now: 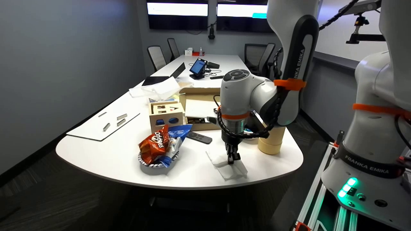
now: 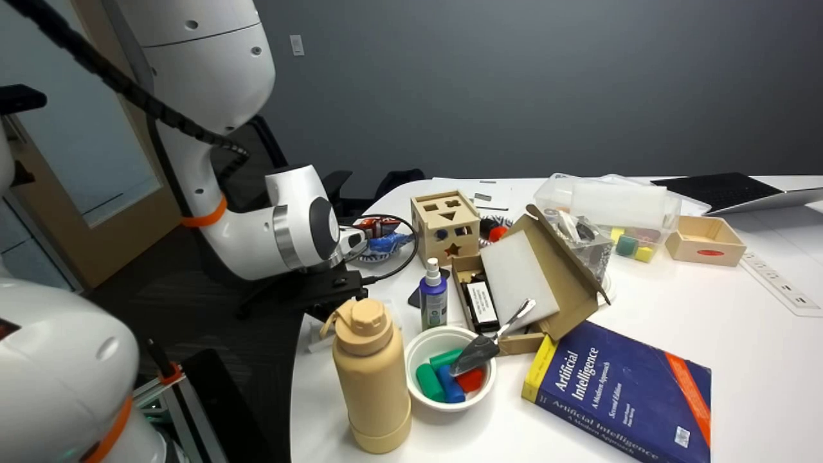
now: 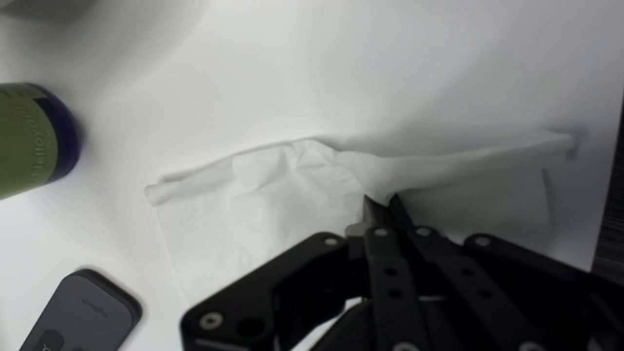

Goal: Wipe the table using the napkin

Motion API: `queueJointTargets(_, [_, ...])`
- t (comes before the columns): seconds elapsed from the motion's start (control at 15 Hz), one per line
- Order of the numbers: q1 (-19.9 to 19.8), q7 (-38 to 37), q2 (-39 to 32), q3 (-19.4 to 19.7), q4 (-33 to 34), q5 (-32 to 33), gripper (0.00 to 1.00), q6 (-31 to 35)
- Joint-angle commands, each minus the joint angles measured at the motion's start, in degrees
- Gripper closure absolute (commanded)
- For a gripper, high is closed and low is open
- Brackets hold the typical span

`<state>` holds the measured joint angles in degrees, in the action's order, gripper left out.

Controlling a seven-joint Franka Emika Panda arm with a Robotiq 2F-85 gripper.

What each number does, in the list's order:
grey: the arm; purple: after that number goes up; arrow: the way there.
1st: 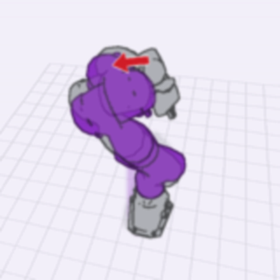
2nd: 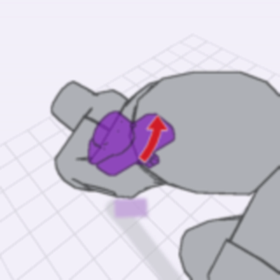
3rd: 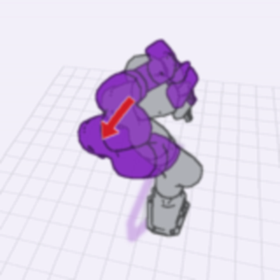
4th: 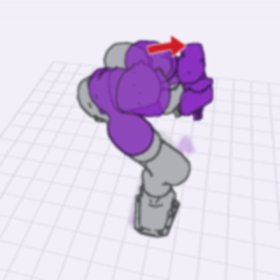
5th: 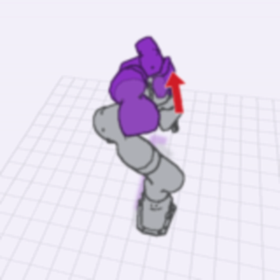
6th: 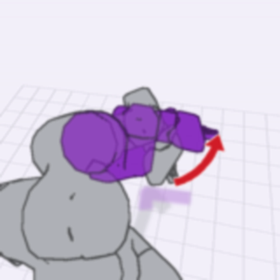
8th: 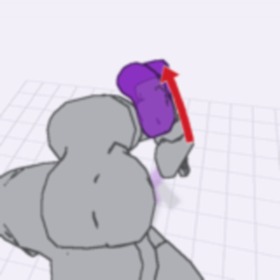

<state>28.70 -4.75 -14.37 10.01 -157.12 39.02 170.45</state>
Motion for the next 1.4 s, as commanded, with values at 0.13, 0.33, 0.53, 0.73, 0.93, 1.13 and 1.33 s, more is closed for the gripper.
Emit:
queueJointTargets(0.13, [2.87,-5.96,-1.33,1.79,0.6,0.6,1.0,1.65])
queueJointTargets(0.33, [4.09,-9.84,-2.16,1.23,1.62,-0.51,1.0,2.7])
queueJointTargets(0.53, [5.85,-14.29,-3.21,0.38,2.97,-1.61,1.0,4.5])
queueJointTargets(0.73, [8.08,-17.6,-4.42,0.65,4.13,-0.89,1.0,5.12])
queueJointTargets(0.93, [10.07,-21.89,-5.45,1.69,5.49,-0.92,1.0,6.52])
queueJointTargets(1.13, [11.38,-26.13,-6.71,2.3,7.43,-1.66,1.0,9.47])
queueJointTargets(1.33, [13.7,-29.6,-7.64,5.52,10.07,-1.1,1.0,11.25])
